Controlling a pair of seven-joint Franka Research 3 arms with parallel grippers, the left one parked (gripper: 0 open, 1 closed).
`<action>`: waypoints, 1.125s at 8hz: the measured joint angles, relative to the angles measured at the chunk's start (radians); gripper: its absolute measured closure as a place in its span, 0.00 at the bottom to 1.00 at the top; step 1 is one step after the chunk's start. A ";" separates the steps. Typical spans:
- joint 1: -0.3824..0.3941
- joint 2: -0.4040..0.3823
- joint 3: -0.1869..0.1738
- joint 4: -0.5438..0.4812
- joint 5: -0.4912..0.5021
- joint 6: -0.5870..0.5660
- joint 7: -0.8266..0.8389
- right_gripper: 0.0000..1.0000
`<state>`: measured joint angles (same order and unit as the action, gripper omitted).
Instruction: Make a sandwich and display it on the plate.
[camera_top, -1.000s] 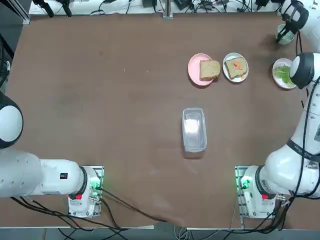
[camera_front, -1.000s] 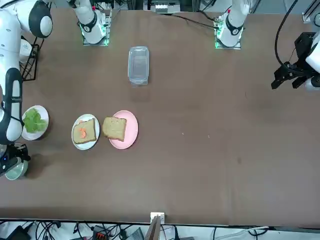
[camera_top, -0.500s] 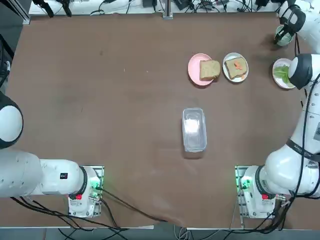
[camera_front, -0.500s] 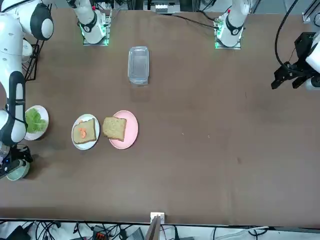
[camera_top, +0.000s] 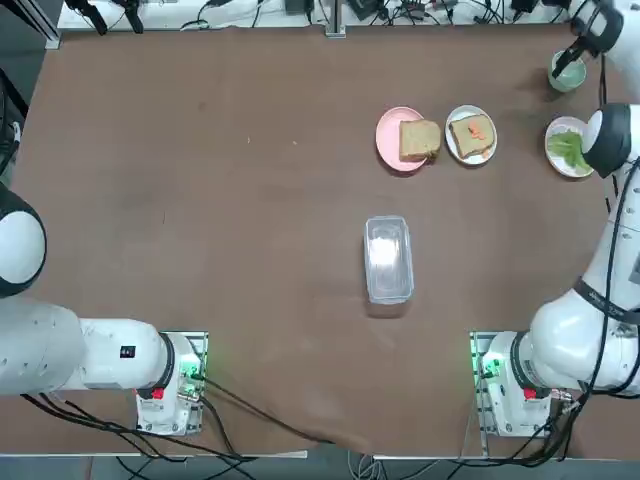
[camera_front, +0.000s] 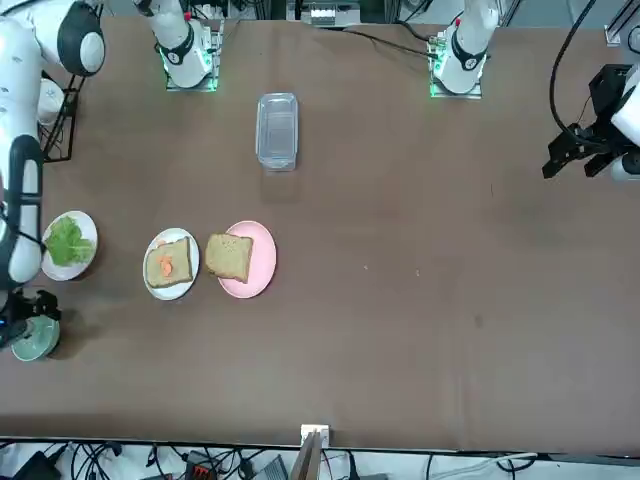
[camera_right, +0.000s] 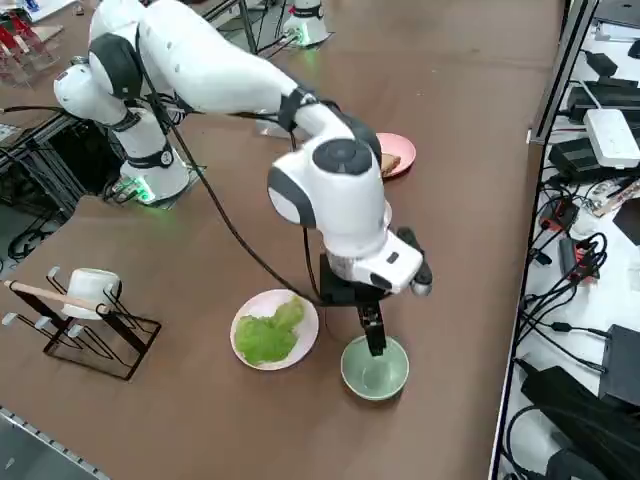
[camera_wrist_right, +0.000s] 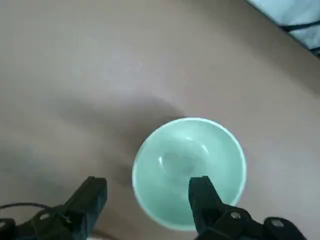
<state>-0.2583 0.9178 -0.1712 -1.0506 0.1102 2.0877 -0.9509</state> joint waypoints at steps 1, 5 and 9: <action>-0.002 -0.056 -0.002 -0.007 0.000 -0.090 -0.006 0.00; -0.039 -0.320 -0.029 -0.424 0.000 -0.054 -0.010 0.02; -0.042 -0.463 -0.082 -0.799 0.000 0.179 0.015 0.07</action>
<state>-0.3001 0.4547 -0.2530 -1.8493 0.1106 2.2667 -0.9364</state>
